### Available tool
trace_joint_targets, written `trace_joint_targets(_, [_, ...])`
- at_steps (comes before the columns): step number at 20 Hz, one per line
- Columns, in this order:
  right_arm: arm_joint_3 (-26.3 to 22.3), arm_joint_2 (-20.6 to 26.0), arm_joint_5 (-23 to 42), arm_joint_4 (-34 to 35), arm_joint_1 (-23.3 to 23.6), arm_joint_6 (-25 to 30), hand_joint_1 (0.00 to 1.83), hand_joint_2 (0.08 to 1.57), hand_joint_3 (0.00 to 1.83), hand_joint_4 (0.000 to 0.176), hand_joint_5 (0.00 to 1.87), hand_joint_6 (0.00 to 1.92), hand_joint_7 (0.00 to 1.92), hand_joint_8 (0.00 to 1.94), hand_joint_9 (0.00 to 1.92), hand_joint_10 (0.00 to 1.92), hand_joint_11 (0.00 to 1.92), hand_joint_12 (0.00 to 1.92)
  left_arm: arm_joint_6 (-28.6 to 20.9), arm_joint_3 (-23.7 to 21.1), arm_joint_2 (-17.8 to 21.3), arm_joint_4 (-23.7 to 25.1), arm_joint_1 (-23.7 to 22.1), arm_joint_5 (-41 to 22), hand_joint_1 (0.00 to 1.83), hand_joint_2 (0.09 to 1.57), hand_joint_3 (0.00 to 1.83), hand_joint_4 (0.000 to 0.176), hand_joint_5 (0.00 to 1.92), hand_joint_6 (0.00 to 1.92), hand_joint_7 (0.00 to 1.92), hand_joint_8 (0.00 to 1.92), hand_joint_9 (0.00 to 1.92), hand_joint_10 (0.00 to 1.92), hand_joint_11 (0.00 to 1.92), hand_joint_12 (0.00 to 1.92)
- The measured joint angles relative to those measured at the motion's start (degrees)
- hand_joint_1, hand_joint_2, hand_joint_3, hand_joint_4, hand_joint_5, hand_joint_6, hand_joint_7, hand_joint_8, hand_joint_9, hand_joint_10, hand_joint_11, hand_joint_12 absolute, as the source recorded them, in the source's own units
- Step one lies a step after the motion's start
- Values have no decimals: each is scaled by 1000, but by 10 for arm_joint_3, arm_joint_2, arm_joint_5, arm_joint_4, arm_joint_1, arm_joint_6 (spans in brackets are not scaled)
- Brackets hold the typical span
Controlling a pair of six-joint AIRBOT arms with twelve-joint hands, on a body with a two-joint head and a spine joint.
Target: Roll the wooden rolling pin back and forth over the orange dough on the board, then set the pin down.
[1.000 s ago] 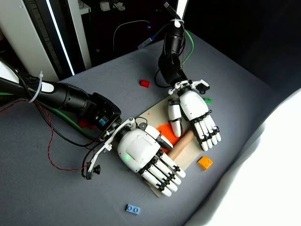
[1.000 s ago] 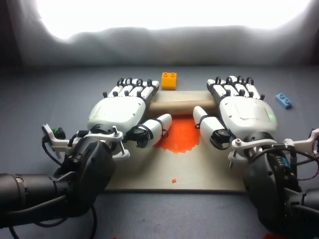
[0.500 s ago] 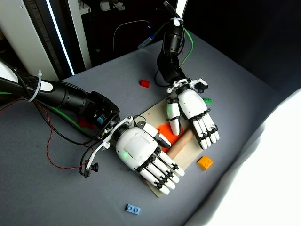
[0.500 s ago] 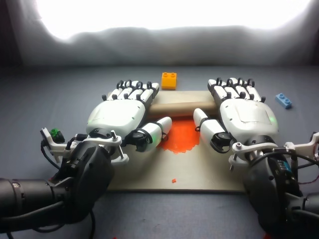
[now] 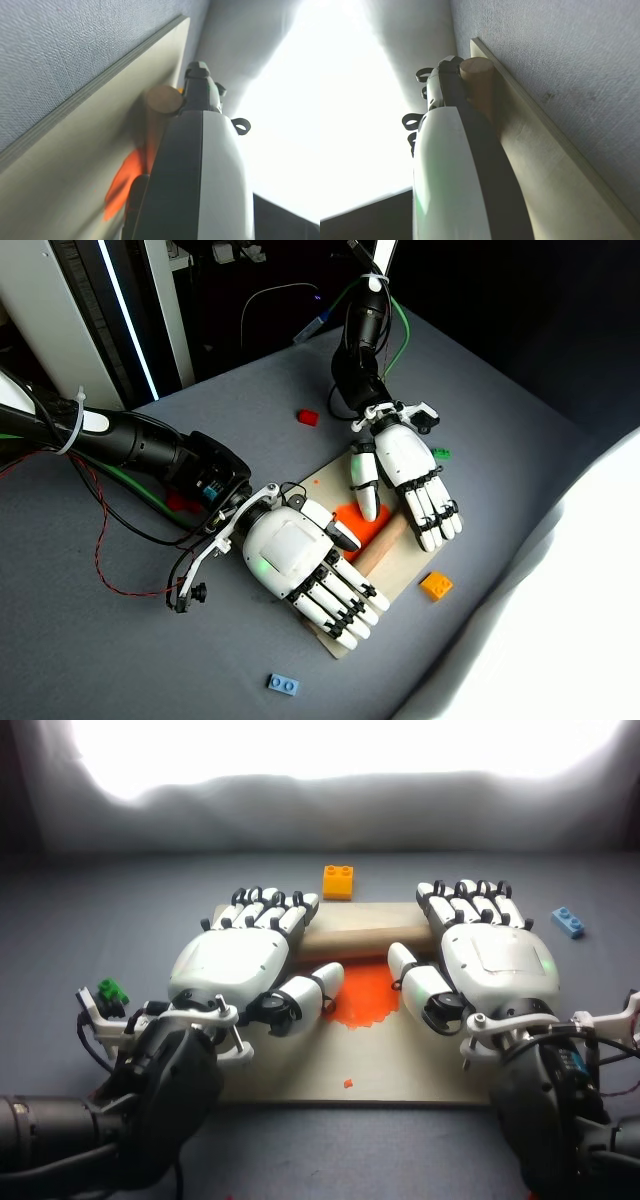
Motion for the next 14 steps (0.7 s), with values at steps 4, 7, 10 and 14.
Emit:
trace_joint_targets(4, [-1, 0, 4, 1, 0, -1, 0, 1499, 1, 0, 214, 10, 251, 5, 167, 8, 0, 260, -5, -7, 0, 9, 8, -17, 0, 1475, 0, 0, 114, 11, 169, 7, 108, 15, 26, 25])
trace_joint_targets(7, [-5, 0, 8, 2, 0, -3, 0, 1503, 2, 0, 223, 12, 244, 0, 170, 8, 0, 325, -5, -7, 0, 14, 12, -22, 0, 1470, 0, 0, 124, 14, 180, 11, 122, 19, 26, 29])
trace_joint_targets(10, [-7, 0, 15, 2, -3, -9, 0, 1500, 0, 0, 182, 3, 214, 0, 148, 1, 0, 224, -5, -11, 1, 16, 16, -27, 0, 1475, 0, 0, 127, 4, 178, 1, 120, 5, 5, 96])
trace_joint_targets(14, [-13, 1, 23, 2, -6, -14, 0, 1500, 0, 0, 189, 5, 239, 5, 165, 7, 0, 244, -6, -21, 7, 24, 21, -31, 0, 1478, 1, 0, 120, 1, 170, 0, 116, 0, 0, 117])
